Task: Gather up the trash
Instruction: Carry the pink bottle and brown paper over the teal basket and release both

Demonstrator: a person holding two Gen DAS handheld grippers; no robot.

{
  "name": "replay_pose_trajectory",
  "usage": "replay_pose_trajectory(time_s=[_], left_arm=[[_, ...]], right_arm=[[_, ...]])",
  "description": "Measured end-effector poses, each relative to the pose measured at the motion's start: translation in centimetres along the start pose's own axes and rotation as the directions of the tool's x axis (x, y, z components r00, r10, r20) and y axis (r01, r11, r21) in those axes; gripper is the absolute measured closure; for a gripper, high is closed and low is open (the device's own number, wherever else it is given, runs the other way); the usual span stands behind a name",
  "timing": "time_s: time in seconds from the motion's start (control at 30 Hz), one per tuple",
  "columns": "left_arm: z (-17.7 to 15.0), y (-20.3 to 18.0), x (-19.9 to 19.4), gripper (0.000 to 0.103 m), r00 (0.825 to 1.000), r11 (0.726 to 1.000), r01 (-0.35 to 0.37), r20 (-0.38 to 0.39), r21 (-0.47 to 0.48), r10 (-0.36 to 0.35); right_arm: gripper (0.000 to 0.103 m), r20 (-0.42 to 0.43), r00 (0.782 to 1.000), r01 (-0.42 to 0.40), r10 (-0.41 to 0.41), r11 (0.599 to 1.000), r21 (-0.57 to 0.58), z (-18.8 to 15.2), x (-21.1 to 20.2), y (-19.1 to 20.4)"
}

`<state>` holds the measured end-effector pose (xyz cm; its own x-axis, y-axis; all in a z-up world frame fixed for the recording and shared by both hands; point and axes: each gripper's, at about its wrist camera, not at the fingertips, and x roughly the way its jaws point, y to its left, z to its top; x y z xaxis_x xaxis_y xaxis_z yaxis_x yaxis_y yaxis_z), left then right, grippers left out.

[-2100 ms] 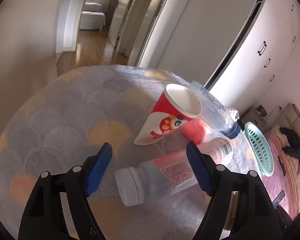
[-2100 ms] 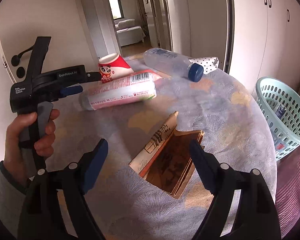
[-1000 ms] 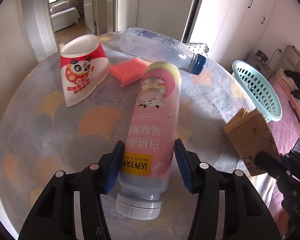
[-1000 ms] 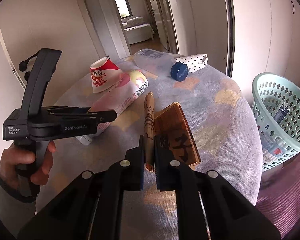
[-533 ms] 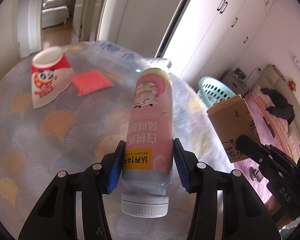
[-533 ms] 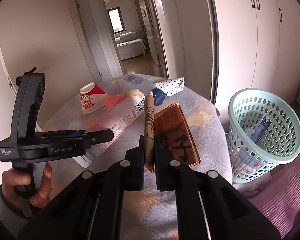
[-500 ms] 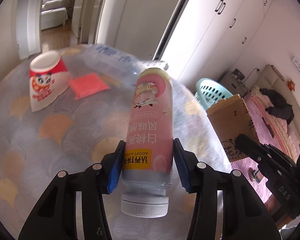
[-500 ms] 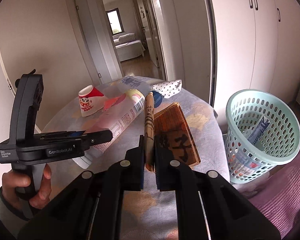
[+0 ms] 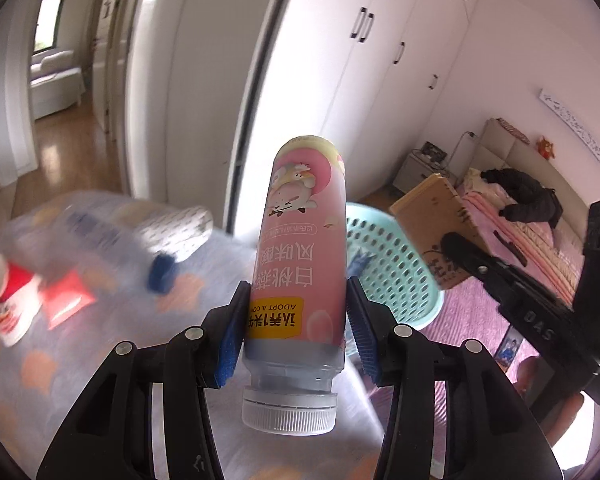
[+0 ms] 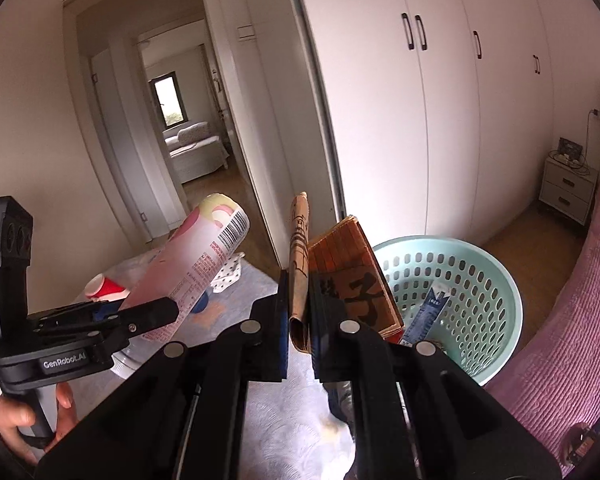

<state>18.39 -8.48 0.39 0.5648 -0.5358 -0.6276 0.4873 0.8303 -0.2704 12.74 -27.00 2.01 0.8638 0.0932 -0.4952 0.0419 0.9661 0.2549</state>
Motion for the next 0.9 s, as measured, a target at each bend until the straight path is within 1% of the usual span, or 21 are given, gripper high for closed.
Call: replay_pose_trajectory(time_s=[0.13, 0.27, 0.4, 0.47, 0.53, 0.6, 0.7, 0.77, 0.8, 0.83, 0.9], left_arm=[[1.6, -2.6, 3.2, 0.057, 0.998, 0.998, 0.063, -0.016, 0.025, -0.063], [2.7, -5.0, 7.3, 0.057, 0.994, 0.994, 0.106, -0.039, 0.037, -0.104], [3.1, -5.8, 11.0, 0.057, 0.989, 0.992, 0.128, -0.073, 0.019, -0.127], [3.1, -5.9, 12.9, 0.057, 0.987, 0.992, 0.129, -0.093, 0.001, -0.128], [3.2, -5.9, 14.4, 0.057, 0.985, 0.991, 0.136, -0.104, -0.012, -0.136], [3.2, -6.3, 15.8, 0.057, 0.985, 0.992, 0.126, -0.116, -0.021, -0.128], [3.2, -6.5, 17.1, 0.057, 0.984, 0.993, 0.119, -0.135, -0.010, -0.120], [3.0, -6.6, 17.2, 0.050, 0.986, 0.995, 0.102, -0.131, -0.002, -0.101], [3.0, -6.6, 17.0, 0.040, 0.987, 0.995, 0.104, -0.124, -0.002, -0.103], [3.0, -6.4, 16.5, 0.035, 0.988, 0.994, 0.108, -0.114, -0.004, -0.107], [2.9, -6.1, 15.5, 0.034, 0.989, 0.993, 0.116, -0.094, -0.006, -0.116]], right_arm=[[0.096, -0.018, 0.998, 0.058, -0.056, 0.996, 0.071, 0.9, 2.0, -3.9], [0.096, -0.080, 0.992, 0.108, -0.095, 0.980, 0.170, 1.0, 4.5, -7.5], [0.096, -0.171, 0.982, 0.128, -0.080, 0.948, 0.293, 0.3, 7.5, -11.2], [0.096, -0.208, 0.974, 0.152, -0.089, 0.939, 0.310, -0.1, 8.7, -12.3], [0.096, -0.223, 0.968, 0.180, -0.115, 0.937, 0.299, -0.4, 9.4, -12.4], [0.096, -0.236, 0.964, 0.193, -0.123, 0.933, 0.303, -0.7, 10.0, -12.6], [0.094, -0.260, 0.957, 0.210, -0.127, 0.923, 0.322, -1.3, 10.4, -13.2], [0.092, -0.266, 0.956, 0.216, -0.128, 0.918, 0.333, -1.5, 10.6, -13.4], [0.090, -0.268, 0.955, 0.218, -0.131, 0.918, 0.331, -1.7, 10.6, -13.4], [0.085, -0.265, 0.955, 0.219, -0.133, 0.919, 0.329, -1.8, 10.2, -13.5], [0.078, -0.257, 0.956, 0.221, -0.139, 0.919, 0.327, -2.0, 9.7, -13.4]])
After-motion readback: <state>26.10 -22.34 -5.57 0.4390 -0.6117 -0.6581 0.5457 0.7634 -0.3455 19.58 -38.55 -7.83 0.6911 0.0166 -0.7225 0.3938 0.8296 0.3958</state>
